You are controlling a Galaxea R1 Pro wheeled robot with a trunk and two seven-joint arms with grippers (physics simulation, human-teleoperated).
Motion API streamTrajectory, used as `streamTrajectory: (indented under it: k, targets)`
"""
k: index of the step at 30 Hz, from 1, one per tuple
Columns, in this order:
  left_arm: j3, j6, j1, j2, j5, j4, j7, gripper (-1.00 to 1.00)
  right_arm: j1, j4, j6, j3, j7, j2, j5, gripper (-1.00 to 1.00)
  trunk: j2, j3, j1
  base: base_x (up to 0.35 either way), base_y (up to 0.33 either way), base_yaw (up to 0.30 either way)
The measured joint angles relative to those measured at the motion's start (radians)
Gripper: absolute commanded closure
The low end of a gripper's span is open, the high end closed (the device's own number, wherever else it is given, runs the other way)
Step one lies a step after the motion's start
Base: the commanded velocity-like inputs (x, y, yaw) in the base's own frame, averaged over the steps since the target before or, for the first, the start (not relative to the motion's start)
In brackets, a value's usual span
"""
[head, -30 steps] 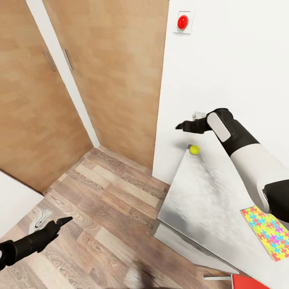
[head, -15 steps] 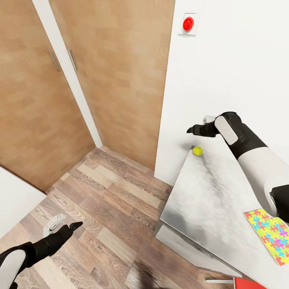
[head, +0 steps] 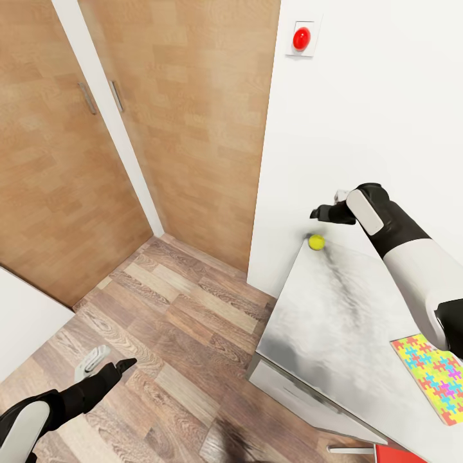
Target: Put all the toys in the child's room - the three board games (two on the bed and one on the table), the two jigsaw puzzles on the table, and the tennis ball on the table - inside the toy box on the table in the child's room.
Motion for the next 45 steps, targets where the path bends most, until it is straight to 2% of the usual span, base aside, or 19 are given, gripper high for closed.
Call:
streamTrajectory:
  k: [17,31,45]
  targets:
    - [0.000,0.000,0.000,-0.002,-0.003,0.004,-0.001,-1.00,-0.001,0.015,0.000,-0.002,-0.008,0.009,0.000,-1.00,0.000,-0.010,0.000,0.000,0.000,0.000]
    - [-0.001,0.000,0.000,-0.003,-0.004,0.017,-0.001,-1.00,-0.004,0.017,0.000,-0.052,-0.009,0.012,0.002,-1.00,0.000,-0.031,0.000,0.000,0.000,0.001]
    - [-0.002,0.000,0.001,-0.003,-0.004,0.026,-0.002,-1.00,-0.026,0.069,-0.001,-0.061,-0.011,0.015,0.003,-1.00,0.000,-0.053,0.000,0.000,0.000,0.041]
